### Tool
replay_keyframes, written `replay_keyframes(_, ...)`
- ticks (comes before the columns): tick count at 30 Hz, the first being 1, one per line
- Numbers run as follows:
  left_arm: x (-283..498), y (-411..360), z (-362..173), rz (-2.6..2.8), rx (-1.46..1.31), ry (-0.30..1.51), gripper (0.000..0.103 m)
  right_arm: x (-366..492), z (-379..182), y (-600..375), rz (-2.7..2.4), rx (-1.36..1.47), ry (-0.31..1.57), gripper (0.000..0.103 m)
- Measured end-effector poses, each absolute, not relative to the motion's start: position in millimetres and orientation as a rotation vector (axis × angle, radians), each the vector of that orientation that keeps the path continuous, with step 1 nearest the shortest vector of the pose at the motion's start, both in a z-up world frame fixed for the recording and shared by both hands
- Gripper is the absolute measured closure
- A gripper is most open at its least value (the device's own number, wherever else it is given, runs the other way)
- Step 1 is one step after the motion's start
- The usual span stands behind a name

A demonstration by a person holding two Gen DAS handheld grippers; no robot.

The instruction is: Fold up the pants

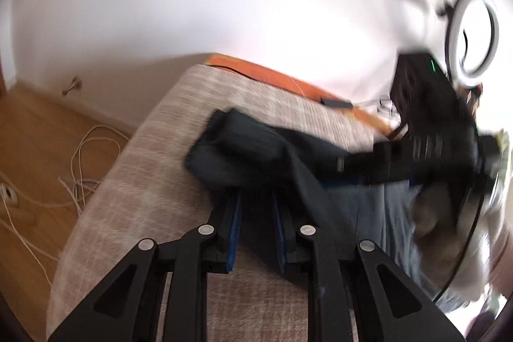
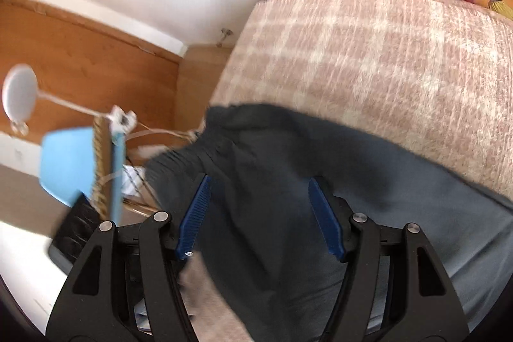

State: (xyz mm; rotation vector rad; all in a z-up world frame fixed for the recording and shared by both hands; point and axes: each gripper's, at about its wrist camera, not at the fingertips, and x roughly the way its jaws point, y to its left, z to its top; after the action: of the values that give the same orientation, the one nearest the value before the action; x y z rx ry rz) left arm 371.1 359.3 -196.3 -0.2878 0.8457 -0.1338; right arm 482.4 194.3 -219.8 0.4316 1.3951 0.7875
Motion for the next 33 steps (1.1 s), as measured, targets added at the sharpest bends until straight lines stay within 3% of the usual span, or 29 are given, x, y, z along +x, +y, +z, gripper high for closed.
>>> replay_keyframes(8, 377.3, 350.2, -205.7, -0.169, -0.301, 0.839, 0.087, 499.6, -192.5, 251.4, 0.861, 0.267, 1.412, 0.031)
replay_keyframes(20, 374.9, 346.4, -206.9, -0.167, -0.308, 0.805, 0.087, 481.9, -207.0, 330.7, 0.916, -0.104, 1.489, 0.030)
replay_keyframes(29, 369.3, 341.3, -199.2, -0.158, -0.287, 0.736, 0.087, 476.1, -211.7, 346.7, 0.893, -0.212, 1.494, 0.030)
replay_keyframes(33, 373.9, 332.0, -201.7, -0.165, -0.266, 0.749, 0.087, 480.4, -217.6, 340.7, 0.868, -0.180, 1.508, 0.046)
